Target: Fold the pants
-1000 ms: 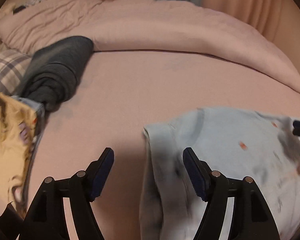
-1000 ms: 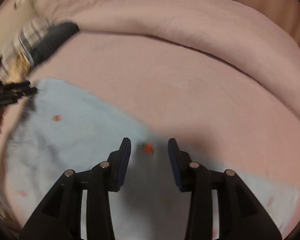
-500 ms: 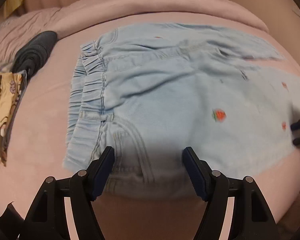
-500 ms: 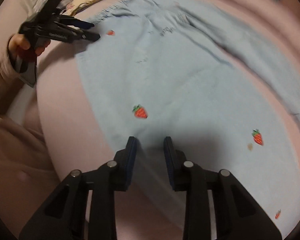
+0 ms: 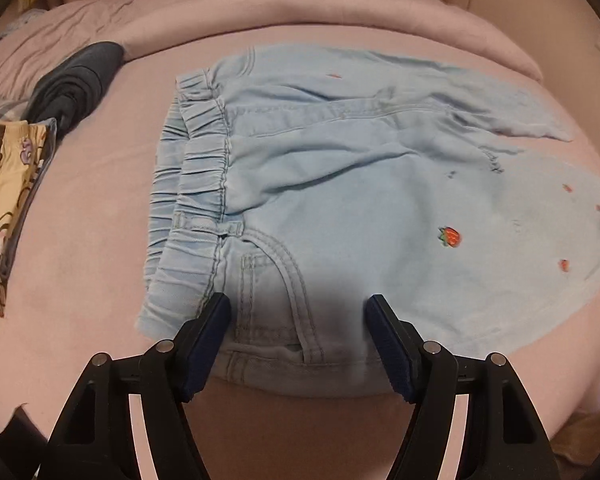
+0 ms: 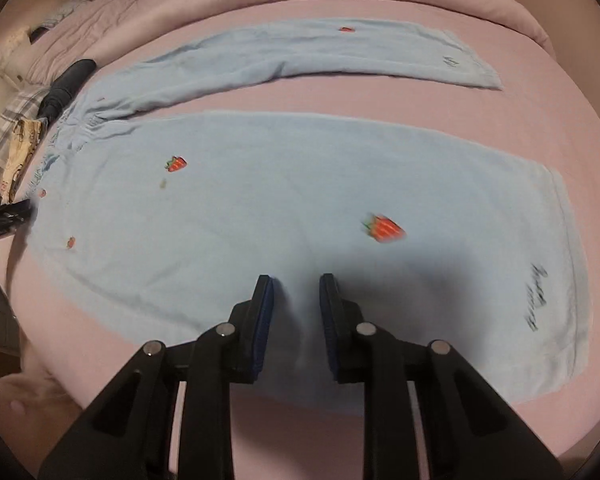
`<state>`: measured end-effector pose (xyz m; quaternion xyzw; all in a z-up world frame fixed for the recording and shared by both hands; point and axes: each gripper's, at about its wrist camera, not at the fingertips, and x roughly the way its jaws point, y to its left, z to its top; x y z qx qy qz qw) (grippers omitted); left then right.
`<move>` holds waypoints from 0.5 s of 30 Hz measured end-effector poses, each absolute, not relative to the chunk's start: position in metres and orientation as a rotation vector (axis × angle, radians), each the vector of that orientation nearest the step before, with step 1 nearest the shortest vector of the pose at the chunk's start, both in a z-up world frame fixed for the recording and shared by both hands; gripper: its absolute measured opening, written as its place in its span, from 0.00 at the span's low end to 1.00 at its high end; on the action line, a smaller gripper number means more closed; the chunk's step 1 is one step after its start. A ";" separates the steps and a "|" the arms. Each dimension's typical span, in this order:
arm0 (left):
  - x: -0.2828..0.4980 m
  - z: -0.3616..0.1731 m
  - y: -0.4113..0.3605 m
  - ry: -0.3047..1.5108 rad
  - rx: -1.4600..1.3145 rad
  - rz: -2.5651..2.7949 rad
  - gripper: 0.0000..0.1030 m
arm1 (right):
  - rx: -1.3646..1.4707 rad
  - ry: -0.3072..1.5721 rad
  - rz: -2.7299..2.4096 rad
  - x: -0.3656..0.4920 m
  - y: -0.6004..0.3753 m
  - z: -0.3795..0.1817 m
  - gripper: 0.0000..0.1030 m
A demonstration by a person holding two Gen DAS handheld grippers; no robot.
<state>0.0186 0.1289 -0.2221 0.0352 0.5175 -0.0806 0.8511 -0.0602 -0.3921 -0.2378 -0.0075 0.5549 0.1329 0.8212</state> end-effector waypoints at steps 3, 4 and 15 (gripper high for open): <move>0.021 -0.209 0.126 1.086 0.112 -0.195 0.70 | -0.122 1.235 0.240 -0.062 -0.410 -0.230 0.20; 0.025 -0.204 0.124 1.079 0.125 -0.197 0.70 | -0.177 1.258 0.183 -0.056 -0.413 -0.227 0.24; 0.188 -0.164 0.128 0.963 0.116 -0.087 0.75 | -0.358 0.962 0.444 0.119 -0.318 -0.185 0.39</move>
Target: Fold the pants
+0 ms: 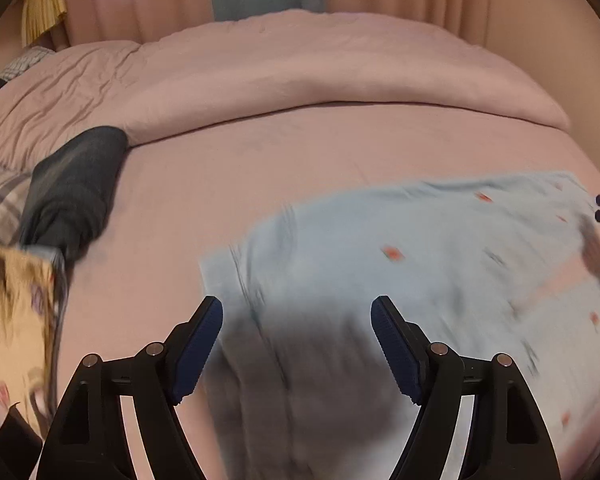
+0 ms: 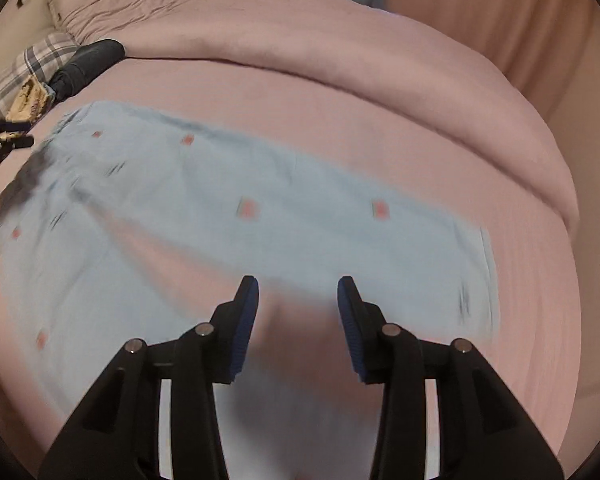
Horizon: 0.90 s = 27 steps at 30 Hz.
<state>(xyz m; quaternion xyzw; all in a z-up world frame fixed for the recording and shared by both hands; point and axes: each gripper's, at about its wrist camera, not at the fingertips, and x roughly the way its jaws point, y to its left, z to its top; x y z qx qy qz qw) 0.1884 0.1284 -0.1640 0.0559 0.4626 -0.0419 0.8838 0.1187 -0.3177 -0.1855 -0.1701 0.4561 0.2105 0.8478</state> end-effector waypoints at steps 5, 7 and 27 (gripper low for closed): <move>0.237 -0.179 0.133 1.010 0.230 -0.060 0.75 | -0.479 1.004 0.441 0.196 -0.300 -0.202 0.39; 0.246 -0.188 0.142 1.036 0.257 -0.074 0.75 | -0.536 1.040 0.453 0.218 -0.316 -0.208 0.39; 0.237 -0.212 0.150 1.150 0.293 -0.251 0.12 | -0.756 1.186 0.479 0.276 -0.275 -0.226 0.05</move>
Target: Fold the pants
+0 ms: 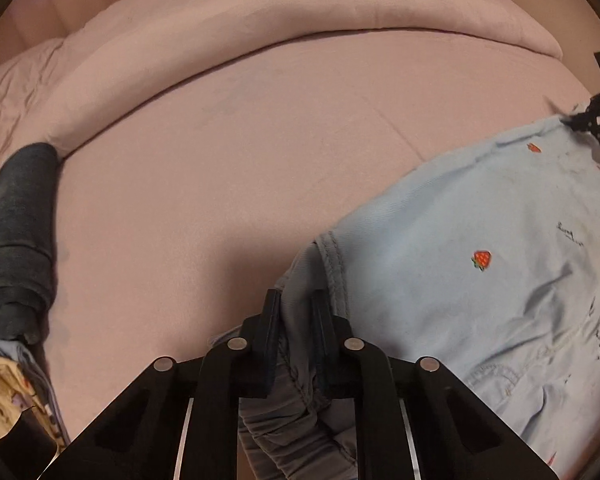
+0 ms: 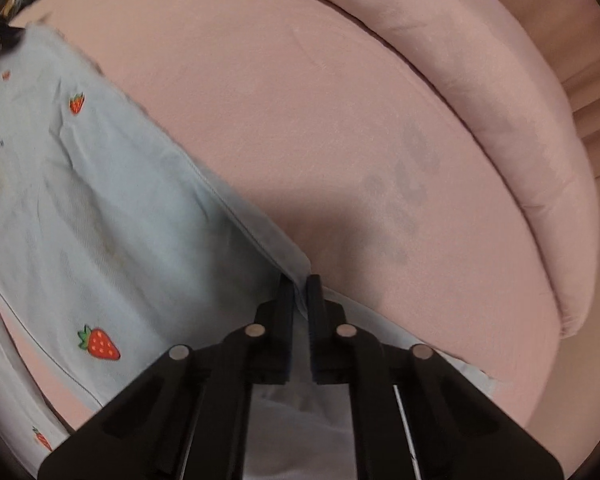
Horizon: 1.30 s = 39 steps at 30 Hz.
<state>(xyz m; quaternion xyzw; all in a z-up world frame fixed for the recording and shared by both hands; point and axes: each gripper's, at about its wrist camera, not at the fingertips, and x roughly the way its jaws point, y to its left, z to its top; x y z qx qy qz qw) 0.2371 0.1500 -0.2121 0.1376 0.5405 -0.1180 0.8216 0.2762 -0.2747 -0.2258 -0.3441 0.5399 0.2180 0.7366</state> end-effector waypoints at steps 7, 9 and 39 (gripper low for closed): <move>0.205 -0.167 0.152 1.030 0.274 -0.211 0.10 | -0.733 1.093 0.410 0.242 -0.282 -0.186 0.03; 0.193 -0.149 0.151 0.986 0.278 -0.214 0.10 | -0.707 1.058 0.383 0.233 -0.287 -0.167 0.03; -0.026 -0.186 0.143 0.901 0.301 -0.199 0.06 | -0.875 0.950 0.440 -0.092 -0.326 -0.207 0.04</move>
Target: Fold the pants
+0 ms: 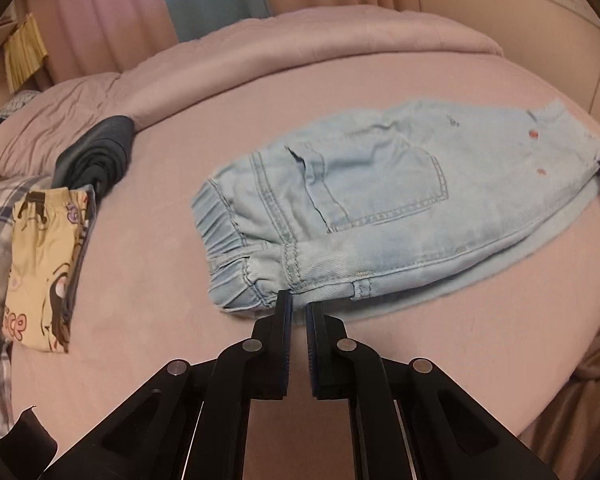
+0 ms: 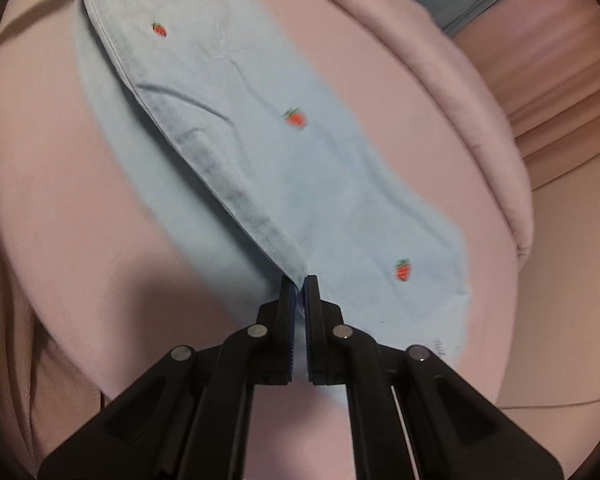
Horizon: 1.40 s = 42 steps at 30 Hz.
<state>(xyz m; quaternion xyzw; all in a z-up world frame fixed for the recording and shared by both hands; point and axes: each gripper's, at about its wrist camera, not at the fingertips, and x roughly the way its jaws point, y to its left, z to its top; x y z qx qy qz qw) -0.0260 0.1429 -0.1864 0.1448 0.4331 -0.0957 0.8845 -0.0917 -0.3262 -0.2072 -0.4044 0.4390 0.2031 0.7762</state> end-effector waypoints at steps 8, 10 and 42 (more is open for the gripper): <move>-0.028 -0.189 0.145 0.891 0.267 -0.200 0.06 | -0.832 0.934 0.425 -0.099 -0.324 -0.195 0.04; -0.029 -0.200 0.145 0.916 0.258 -0.201 0.06 | -0.829 0.954 0.441 -0.106 -0.323 -0.202 0.05; 0.008 -0.225 -0.075 1.011 0.163 -0.721 0.06 | 0.374 0.955 0.068 -0.080 -0.521 -0.195 0.42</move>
